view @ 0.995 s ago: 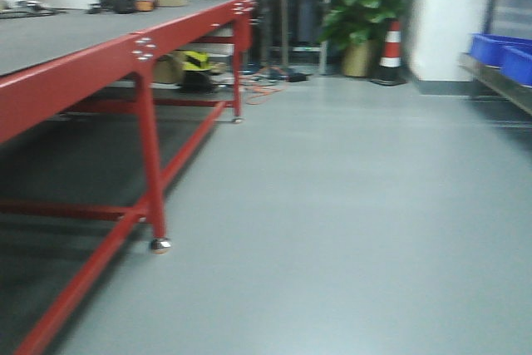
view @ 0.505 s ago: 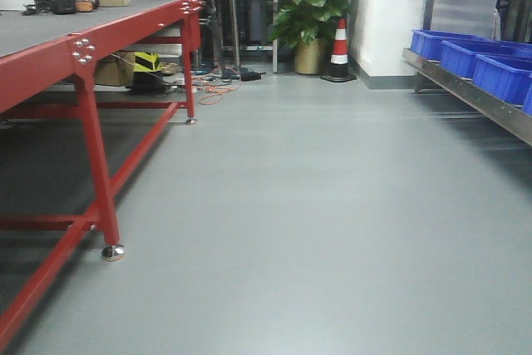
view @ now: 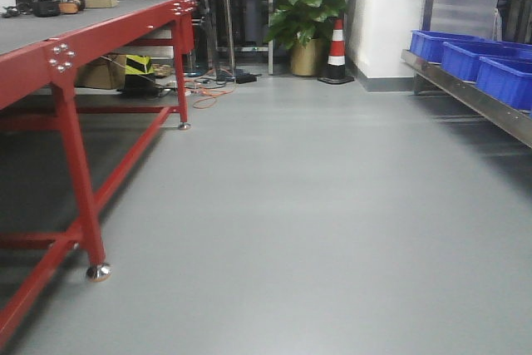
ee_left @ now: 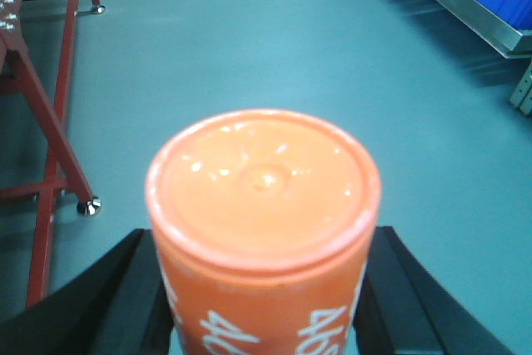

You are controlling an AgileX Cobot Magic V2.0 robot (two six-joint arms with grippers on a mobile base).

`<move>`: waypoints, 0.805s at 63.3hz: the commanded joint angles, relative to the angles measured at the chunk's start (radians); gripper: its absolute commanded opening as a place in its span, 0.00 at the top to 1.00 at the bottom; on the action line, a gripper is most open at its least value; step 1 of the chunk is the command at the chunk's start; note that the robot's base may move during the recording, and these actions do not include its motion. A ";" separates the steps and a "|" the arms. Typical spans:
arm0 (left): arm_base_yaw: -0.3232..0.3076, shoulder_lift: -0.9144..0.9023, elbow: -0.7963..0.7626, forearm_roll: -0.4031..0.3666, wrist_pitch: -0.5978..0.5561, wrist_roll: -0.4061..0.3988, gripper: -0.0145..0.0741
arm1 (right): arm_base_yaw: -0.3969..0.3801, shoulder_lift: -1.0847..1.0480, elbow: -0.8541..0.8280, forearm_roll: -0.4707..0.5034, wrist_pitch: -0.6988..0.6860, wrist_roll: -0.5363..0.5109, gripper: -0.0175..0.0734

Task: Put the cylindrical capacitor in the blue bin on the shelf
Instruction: 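Drive the base away from the table toward the blue bin shelf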

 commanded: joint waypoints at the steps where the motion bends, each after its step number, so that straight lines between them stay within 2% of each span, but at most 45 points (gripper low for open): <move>1: 0.001 -0.004 0.000 -0.005 -0.030 -0.005 0.96 | 0.000 -0.006 0.001 -0.004 -0.031 -0.002 0.99; 51: 0.001 -0.004 0.000 -0.005 -0.030 -0.005 0.96 | 0.000 -0.006 0.001 -0.004 -0.031 -0.002 0.99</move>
